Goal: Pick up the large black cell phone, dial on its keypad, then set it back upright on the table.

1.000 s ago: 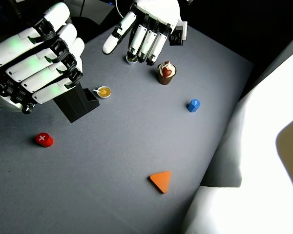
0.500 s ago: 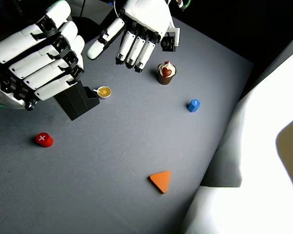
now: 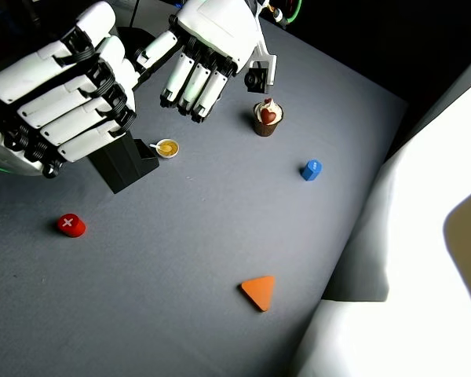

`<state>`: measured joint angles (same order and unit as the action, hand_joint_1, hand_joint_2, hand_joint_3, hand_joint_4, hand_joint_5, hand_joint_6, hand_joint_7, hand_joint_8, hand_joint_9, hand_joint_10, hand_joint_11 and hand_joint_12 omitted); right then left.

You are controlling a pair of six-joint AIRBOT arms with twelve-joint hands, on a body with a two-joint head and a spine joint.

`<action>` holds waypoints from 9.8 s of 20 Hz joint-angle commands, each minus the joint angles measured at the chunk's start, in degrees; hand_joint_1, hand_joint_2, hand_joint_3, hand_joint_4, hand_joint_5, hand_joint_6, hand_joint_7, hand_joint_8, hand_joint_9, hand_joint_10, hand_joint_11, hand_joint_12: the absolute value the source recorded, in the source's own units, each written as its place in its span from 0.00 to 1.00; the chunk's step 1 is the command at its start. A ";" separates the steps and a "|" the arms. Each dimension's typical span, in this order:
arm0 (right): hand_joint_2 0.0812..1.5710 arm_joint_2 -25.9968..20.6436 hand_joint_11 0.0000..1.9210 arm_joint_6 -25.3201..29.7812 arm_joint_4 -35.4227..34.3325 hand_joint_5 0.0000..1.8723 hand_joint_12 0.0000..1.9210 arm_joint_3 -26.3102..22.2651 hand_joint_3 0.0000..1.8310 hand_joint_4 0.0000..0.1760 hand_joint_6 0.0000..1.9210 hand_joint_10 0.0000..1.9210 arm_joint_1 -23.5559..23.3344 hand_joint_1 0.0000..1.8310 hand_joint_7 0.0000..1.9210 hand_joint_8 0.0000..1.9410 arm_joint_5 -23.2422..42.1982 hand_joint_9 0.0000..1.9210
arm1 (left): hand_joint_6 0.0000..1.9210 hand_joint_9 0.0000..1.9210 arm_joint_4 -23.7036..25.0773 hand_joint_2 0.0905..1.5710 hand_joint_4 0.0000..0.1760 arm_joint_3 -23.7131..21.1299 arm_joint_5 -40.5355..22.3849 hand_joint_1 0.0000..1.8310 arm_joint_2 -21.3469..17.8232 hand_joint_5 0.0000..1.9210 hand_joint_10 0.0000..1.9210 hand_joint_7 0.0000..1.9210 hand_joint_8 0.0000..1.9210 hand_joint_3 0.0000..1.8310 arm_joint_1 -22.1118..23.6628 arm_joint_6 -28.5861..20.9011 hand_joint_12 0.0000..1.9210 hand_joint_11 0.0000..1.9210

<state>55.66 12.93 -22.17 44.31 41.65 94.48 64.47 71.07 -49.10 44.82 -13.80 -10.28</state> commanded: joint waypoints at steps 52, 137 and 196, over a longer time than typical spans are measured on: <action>0.72 3.42 0.48 -0.98 1.56 0.46 0.79 6.11 0.00 0.00 0.44 0.70 3.15 0.81 0.38 0.66 6.56 0.42 | 0.01 0.34 -3.32 0.83 0.24 2.39 -17.00 0.70 -11.44 0.03 1.00 0.31 0.86 0.00 -2.00 -9.87 1.00 0.24; 0.71 14.53 0.53 5.01 -2.15 0.50 0.60 26.82 0.00 0.00 0.44 0.69 6.71 0.75 0.42 0.64 6.66 0.48 | 0.00 0.18 25.19 0.79 0.09 -8.89 2.00 0.03 -15.40 0.13 0.00 0.19 0.00 0.00 3.35 -73.59 0.47 0.00; 0.73 15.79 0.27 1.99 -0.45 0.32 0.63 27.98 0.00 0.00 0.00 0.29 5.53 0.67 0.38 0.04 6.66 0.36 | 0.00 0.20 21.20 0.79 0.14 -10.00 1.59 0.05 -17.14 0.14 0.00 0.19 0.00 0.00 4.94 -68.32 0.49 0.00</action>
<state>71.94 13.87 -23.27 72.16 47.62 93.43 90.59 61.39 -45.87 28.32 -10.28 -78.26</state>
